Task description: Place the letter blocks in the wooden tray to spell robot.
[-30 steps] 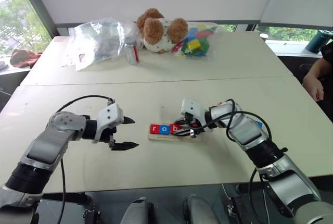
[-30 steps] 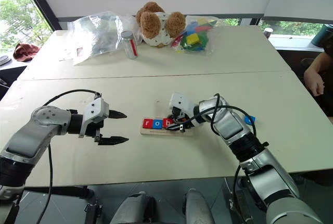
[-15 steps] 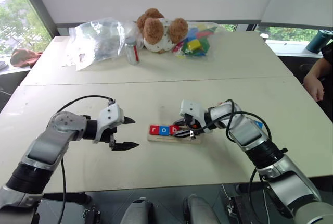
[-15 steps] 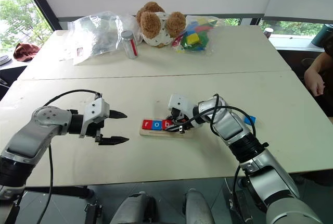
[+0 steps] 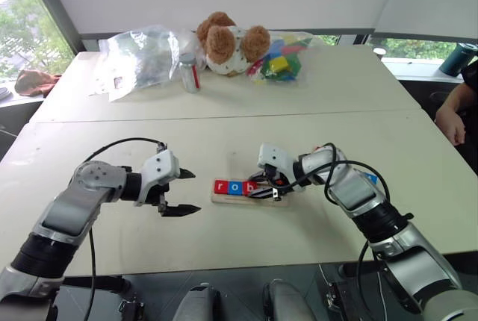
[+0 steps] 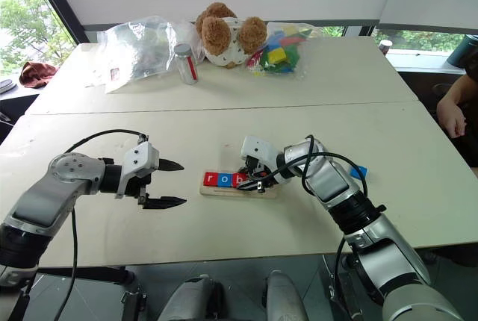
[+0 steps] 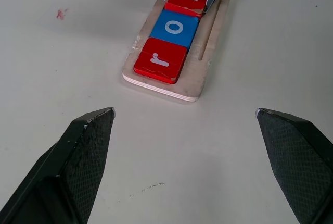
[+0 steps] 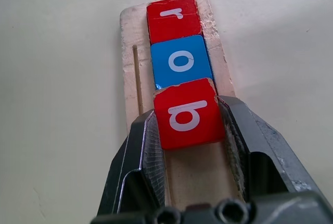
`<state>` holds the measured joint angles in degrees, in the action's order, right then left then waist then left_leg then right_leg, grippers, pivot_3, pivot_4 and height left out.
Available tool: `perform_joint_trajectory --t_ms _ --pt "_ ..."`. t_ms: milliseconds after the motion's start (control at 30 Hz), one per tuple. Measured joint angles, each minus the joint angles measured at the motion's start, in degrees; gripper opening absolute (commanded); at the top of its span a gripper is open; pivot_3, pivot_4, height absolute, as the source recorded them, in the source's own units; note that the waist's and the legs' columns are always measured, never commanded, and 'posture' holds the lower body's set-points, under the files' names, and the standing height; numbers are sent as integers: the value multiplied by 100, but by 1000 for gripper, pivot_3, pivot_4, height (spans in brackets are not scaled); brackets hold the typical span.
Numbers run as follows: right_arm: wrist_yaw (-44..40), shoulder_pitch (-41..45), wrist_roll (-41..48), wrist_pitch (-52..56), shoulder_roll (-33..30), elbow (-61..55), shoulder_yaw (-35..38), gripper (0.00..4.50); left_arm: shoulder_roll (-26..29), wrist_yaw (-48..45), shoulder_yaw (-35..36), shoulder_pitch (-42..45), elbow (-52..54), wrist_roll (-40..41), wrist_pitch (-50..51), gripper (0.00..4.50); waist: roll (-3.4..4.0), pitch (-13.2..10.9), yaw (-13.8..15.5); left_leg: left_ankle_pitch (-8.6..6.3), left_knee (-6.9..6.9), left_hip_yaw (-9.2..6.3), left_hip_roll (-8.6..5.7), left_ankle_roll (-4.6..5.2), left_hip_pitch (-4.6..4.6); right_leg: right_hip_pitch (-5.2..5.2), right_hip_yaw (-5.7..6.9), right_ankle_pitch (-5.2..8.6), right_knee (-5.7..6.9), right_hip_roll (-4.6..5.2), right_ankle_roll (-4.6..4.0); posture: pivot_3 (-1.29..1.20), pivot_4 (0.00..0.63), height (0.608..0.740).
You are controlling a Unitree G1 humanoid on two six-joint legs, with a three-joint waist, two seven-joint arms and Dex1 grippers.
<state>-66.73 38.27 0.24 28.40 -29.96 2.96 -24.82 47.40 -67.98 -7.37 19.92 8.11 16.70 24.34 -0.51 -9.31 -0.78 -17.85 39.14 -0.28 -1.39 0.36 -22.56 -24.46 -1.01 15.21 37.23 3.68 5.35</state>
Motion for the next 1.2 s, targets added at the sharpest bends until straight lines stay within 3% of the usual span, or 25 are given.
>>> perform_joint_trajectory --t_ms 67,100,267,600,767,900,1000,1200 --pt "7 0 0 10 10 -13 -21 1171 -20 4 -24 10 -10 -6 -4 4500 0 0 -1 0 0 0 0 0 0 0 0 0 0 0 0 0 150 740" --pt "19 -1 0 16 17 -20 -31 2211 -22 4 -31 14 -15 -15 -5 4500 0 0 -2 0 0 0 0 0 0 0 0 0 0 0 0 0 150 740" --pt "179 -5 8 128 88 -52 -39 4462 -23 -8 -37 83 -106 -50 -34 4500 0 0 -1 0 0 0 0 0 0 0 0 0 0 0 0 0 150 740" --pt "482 111 299 708 -70 -738 595 4462 -81 -23 -34 111 -235 -100 -118 4500 0 0 10 0 0 -2 0 0 -1 0 1 0 0 1 0 0 150 740" --pt "2053 33 98 1956 -146 -1110 1907 4462 -419 205 160 115 125 259 60 4500 -3 2 41 0 1 -3 -2 -2 -7 -1 0 0 -2 11 -1 0 150 740" --pt "3964 -610 -472 3129 598 -1775 3079 4462 -548 346 226 277 450 530 348 4500 -2 4 19 18 -16 -6 0 -35 -9 -11 -1 0 -1 7 -1 0 150 740" --pt "4900 -1265 -701 3558 1391 -2213 3328 4462 -721 373 141 565 451 537 408 4500 2 6 -9 20 -16 -2 0 -38 -9 -15 -7 0 4 0 -1 0 150 740" --pt "5876 -1184 -664 3959 2377 -2218 3829 4462 -877 263 -99 903 138 496 311 4500 5 4 -28 11 -7 7 -2 -19 6 -8 -14 -1 21 -8 -1 0 150 740"
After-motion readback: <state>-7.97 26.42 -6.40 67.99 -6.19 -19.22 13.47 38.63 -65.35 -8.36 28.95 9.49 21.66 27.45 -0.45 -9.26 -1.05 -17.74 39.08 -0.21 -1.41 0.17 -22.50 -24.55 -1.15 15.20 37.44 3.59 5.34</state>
